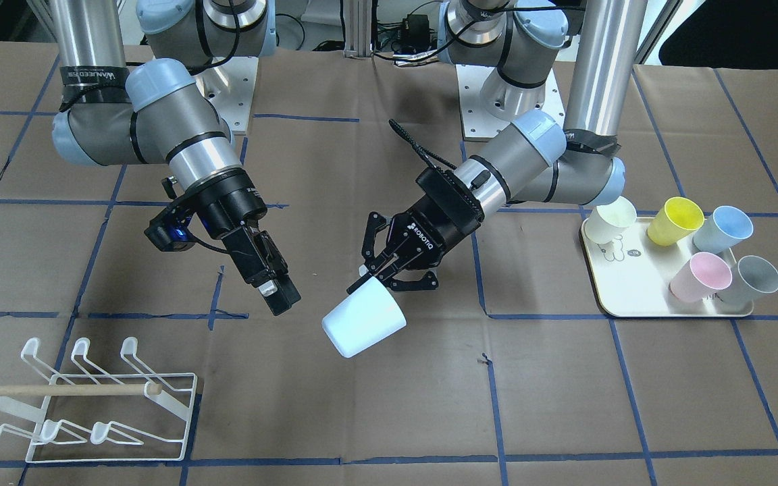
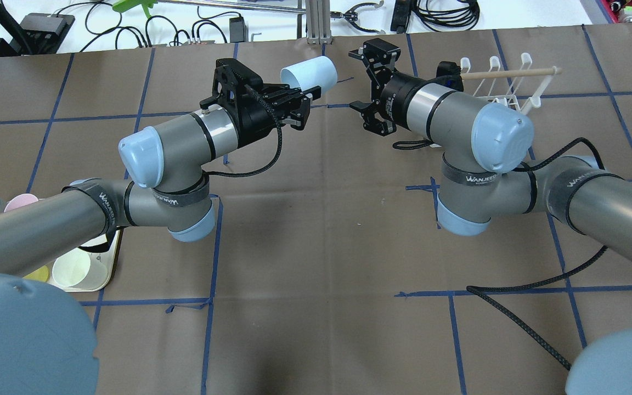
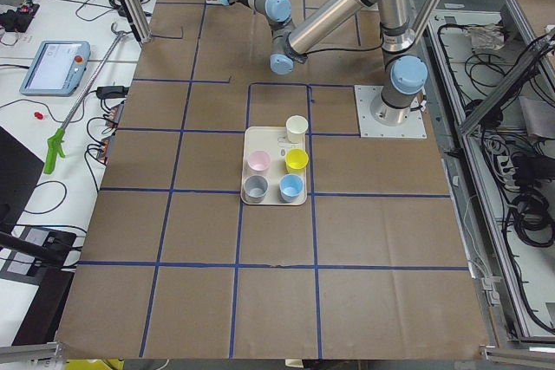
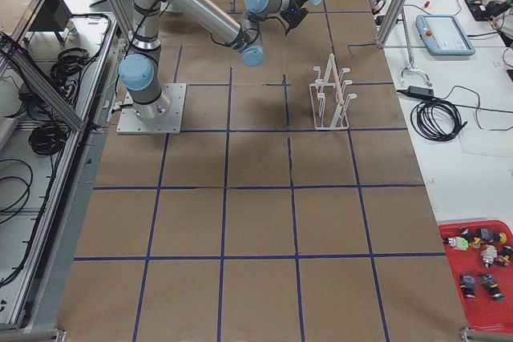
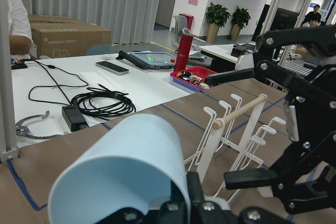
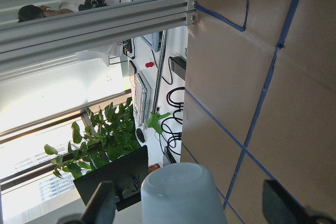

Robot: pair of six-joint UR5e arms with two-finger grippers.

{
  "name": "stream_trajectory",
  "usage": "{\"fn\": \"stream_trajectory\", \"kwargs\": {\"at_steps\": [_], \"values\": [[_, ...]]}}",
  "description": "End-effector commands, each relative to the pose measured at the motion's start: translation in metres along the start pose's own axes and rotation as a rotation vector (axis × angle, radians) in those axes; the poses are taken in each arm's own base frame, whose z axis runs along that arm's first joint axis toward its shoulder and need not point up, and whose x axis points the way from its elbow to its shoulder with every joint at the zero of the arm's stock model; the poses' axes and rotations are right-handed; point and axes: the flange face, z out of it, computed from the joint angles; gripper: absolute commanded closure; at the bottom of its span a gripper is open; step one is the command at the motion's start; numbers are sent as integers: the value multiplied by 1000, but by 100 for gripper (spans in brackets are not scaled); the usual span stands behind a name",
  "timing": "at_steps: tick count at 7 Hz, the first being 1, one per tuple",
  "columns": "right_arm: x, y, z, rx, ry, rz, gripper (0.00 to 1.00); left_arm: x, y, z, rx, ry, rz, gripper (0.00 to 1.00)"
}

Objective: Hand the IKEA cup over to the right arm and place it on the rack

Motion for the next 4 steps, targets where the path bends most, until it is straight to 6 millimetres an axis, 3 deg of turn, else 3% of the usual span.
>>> {"fn": "stream_trajectory", "kwargs": {"at_steps": [1, 4], "values": [[6, 15, 11, -99, 17, -10, 0, 0, 0, 0, 0, 0, 0, 96], [4, 8, 33, -107, 19, -10, 0, 1, -1, 0, 0, 0, -2, 96]]}}
